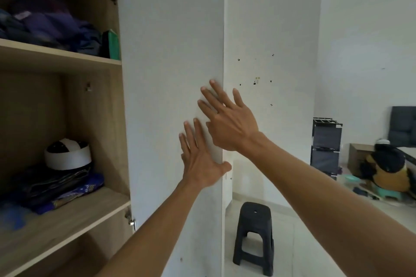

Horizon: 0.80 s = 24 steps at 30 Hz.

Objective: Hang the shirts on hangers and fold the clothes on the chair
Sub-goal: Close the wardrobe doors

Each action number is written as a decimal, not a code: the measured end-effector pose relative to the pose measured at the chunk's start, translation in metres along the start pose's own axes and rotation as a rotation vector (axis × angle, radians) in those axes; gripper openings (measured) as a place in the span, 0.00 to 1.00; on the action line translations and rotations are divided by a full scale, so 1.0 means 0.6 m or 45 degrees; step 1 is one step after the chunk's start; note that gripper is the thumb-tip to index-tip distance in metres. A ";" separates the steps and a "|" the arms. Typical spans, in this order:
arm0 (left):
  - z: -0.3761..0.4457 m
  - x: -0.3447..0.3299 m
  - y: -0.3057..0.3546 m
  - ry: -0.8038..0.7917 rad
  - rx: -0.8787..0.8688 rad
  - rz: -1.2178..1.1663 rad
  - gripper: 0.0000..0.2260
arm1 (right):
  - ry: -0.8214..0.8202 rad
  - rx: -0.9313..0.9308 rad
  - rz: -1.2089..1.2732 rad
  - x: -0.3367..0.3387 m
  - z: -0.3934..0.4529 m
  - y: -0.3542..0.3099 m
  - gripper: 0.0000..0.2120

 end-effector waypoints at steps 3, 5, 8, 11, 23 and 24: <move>0.021 -0.037 0.013 0.009 0.040 0.009 0.64 | -0.012 0.013 0.004 -0.036 -0.009 0.040 0.29; 0.029 -0.057 0.022 0.025 0.063 0.025 0.63 | -0.026 0.037 0.000 -0.054 -0.011 0.058 0.29; 0.040 -0.081 0.034 0.051 0.102 0.059 0.62 | -0.029 0.072 0.007 -0.081 -0.012 0.085 0.29; 0.053 -0.102 0.048 0.082 0.157 0.088 0.62 | -0.012 0.093 0.046 -0.110 -0.010 0.105 0.29; 0.060 -0.145 0.067 0.014 0.139 0.042 0.59 | -0.087 0.134 0.155 -0.155 -0.049 0.147 0.30; 0.058 -0.147 0.065 -0.008 0.136 0.046 0.59 | -0.099 0.140 0.160 -0.158 -0.050 0.151 0.30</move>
Point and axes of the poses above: each hand's wrist, its own z-axis towards the middle knuckle, its own x-axis out of the back of the hand, y = z × x, the point moved 6 cm from there along z, towards the middle knuckle, and after that the axes turned 11 degrees about x, right-handed, at the moved point
